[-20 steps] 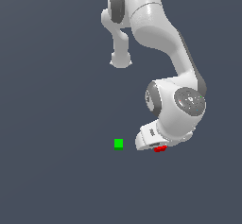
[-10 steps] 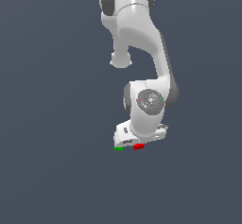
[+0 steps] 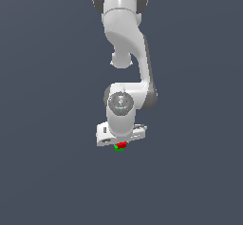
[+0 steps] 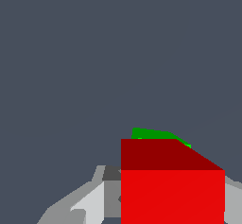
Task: Stack the red cube on top of the green cube.
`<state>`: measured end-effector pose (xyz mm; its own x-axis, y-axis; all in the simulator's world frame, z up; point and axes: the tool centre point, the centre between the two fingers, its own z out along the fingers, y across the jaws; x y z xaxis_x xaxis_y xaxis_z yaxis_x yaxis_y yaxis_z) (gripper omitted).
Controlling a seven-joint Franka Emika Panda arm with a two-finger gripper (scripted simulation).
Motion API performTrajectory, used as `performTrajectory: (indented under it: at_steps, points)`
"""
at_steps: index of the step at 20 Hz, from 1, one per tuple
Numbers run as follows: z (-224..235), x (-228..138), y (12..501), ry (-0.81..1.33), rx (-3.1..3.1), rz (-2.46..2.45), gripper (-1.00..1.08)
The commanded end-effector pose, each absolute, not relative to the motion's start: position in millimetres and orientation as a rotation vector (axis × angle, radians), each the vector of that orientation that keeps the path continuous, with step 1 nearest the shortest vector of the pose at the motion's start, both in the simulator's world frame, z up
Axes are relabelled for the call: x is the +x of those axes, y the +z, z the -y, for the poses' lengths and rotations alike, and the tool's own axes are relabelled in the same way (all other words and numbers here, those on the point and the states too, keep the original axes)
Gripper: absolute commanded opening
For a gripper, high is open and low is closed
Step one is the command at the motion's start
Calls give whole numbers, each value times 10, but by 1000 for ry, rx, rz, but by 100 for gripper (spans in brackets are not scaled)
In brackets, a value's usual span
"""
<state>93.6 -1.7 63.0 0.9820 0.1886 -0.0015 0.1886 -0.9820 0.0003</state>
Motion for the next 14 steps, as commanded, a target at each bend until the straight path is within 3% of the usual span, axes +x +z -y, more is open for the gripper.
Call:
performTrajectory:
  at_steps: [1,4,5,14]
  points:
    - [99,926,608,0,3127,-301,-100]
    - [120,931,600,0,3127,-302,-100]
    - [120,931,600,0,3127,-302,100]
    - [120,931,600,0,3127,-302,100]
